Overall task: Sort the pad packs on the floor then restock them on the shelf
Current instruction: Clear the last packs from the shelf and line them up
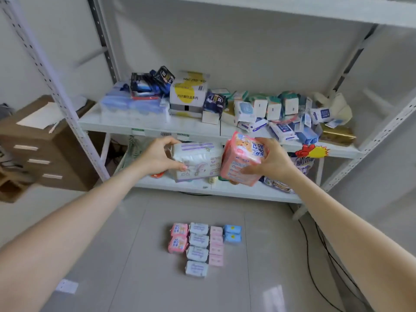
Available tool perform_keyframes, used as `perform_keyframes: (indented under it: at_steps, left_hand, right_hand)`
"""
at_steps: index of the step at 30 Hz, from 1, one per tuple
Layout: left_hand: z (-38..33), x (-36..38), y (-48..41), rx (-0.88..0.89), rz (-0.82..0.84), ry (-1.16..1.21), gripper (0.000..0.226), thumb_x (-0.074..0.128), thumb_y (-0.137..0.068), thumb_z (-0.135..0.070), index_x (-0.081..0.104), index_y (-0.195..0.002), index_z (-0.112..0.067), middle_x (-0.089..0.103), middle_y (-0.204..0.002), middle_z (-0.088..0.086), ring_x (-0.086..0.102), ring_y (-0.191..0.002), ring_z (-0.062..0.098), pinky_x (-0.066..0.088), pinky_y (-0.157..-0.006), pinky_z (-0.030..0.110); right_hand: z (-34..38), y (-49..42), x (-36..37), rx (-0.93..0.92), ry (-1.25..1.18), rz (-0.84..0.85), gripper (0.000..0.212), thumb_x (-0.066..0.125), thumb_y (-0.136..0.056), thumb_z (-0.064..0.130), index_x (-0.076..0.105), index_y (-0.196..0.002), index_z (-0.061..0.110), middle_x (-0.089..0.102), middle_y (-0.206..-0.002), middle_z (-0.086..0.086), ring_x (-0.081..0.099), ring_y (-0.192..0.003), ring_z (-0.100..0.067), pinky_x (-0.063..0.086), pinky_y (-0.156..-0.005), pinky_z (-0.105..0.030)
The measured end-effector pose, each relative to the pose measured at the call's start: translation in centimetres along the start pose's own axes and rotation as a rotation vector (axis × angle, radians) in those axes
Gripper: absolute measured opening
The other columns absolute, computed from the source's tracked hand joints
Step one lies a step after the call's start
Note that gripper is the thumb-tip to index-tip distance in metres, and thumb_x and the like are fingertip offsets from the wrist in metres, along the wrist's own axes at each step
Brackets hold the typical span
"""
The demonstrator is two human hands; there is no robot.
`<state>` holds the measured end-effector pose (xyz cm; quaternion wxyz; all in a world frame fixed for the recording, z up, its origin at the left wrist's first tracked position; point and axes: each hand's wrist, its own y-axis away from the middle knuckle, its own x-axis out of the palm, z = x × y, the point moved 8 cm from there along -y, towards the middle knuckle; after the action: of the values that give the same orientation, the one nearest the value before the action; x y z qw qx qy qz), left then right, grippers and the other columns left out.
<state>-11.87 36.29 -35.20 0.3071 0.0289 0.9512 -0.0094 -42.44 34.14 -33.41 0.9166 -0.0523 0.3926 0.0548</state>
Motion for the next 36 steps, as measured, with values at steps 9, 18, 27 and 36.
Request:
perform_keyframes:
  at_steps: [9, 18, 27, 36]
  left_hand:
    - [10.2, 9.9, 4.8, -0.183, 0.134, -0.031, 0.063, 0.093, -0.052, -0.014, 0.061, -0.106, -0.019, 0.068, -0.106, -0.003, 0.064, -0.1, 0.015, 0.053, -0.088, 0.036]
    - [18.5, 16.4, 8.6, -0.31, 0.226, -0.067, 0.058, 0.092, -0.052, -0.016, 0.061, -0.1, -0.024, 0.065, -0.092, -0.017, 0.056, -0.071, -0.003, 0.037, -0.055, 0.007]
    - [26.1, 18.6, 8.8, -0.364, 0.292, -0.069, 0.055, 0.091, -0.053, -0.016, 0.059, -0.096, -0.028, 0.065, -0.097, -0.012, 0.057, -0.073, 0.006, 0.041, -0.059, 0.014]
    - [38.0, 23.8, 8.0, -0.377, 0.323, 0.005, 0.055, 0.09, -0.054, -0.009, 0.058, -0.096, -0.025, 0.067, -0.103, -0.003, 0.065, -0.093, 0.015, 0.056, -0.078, 0.03]
  right_hand:
    - [-10.9, 6.3, 10.5, 0.132, -0.042, 0.133, 0.107, 0.095, -0.049, 0.029, 0.041, -0.14, 0.015, 0.043, -0.114, 0.006, 0.048, -0.095, -0.007, 0.038, -0.074, -0.011]
    - [-18.5, 11.3, 18.8, 0.245, -0.066, 0.209, 0.102, 0.095, -0.046, 0.026, 0.046, -0.135, 0.016, 0.044, -0.114, 0.007, 0.049, -0.094, -0.006, 0.036, -0.078, -0.013]
    - [-22.0, 12.7, 26.7, 0.333, -0.14, 0.256, 0.102, 0.095, -0.046, 0.024, 0.045, -0.135, 0.017, 0.042, -0.113, 0.014, 0.045, -0.09, 0.022, 0.033, -0.07, 0.007]
    - [-28.7, 13.9, 37.2, 0.369, -0.151, 0.223, 0.106, 0.096, -0.047, 0.022, 0.042, -0.138, 0.014, 0.042, -0.118, 0.01, 0.05, -0.093, 0.002, 0.037, -0.07, 0.003]
